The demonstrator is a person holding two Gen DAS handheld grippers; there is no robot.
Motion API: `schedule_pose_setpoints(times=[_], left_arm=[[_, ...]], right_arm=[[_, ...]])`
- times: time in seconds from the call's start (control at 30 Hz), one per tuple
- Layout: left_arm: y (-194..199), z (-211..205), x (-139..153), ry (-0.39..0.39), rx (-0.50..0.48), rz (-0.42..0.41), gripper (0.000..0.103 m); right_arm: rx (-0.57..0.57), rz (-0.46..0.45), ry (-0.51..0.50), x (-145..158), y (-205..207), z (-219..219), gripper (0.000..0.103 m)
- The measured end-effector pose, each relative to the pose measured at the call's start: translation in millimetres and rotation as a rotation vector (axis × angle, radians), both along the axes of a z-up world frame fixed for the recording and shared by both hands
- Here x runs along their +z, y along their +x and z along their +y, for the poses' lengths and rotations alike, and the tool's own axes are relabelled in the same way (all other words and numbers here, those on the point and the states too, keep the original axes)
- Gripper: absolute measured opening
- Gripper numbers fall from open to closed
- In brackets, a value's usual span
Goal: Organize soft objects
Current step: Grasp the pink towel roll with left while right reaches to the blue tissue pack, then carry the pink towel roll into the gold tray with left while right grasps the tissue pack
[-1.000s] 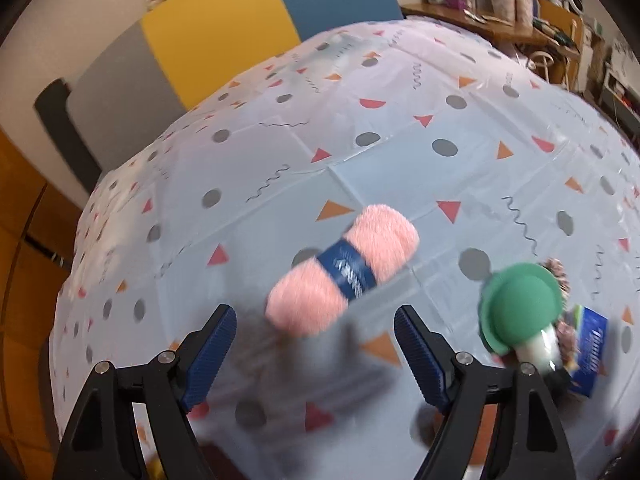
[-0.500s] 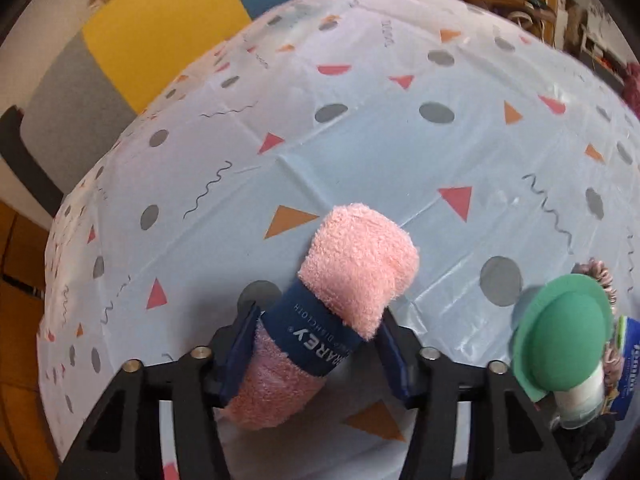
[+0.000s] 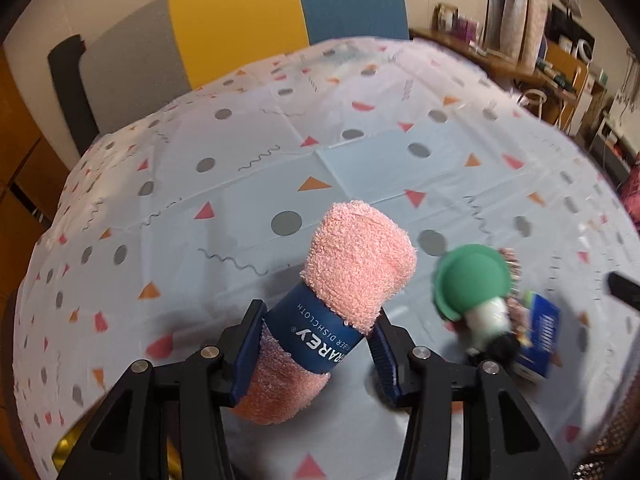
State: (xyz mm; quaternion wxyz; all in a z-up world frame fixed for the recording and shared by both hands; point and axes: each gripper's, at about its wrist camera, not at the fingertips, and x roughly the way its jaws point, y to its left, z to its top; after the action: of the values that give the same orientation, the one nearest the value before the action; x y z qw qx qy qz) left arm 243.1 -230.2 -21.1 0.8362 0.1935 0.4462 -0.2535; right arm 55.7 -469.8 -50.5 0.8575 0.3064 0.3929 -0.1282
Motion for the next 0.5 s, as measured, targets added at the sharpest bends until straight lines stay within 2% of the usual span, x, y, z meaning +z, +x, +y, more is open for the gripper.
schedule_pose_setpoints(times=[0.17,0.23,0.3,0.5], left_arm=[[-34,19,28,-0.054,-0.003,-0.010,0.050],[-46,26,36,-0.077,-0.003,-0.003,0.050],[-59,33,43,-0.097,-0.008,0.002,0.050],[-94,63,66,-0.157,-0.013,0.006,0.050]], right_arm=[[0.160,0.078,-0.026,-14,17,27,0.087],[0.227,0.114,-0.060,-19,23,40,0.097],[0.285,0.159,-0.097,-26,28,53,0.101],[0.467,0.234,-0.301,-31,42,86,0.103]])
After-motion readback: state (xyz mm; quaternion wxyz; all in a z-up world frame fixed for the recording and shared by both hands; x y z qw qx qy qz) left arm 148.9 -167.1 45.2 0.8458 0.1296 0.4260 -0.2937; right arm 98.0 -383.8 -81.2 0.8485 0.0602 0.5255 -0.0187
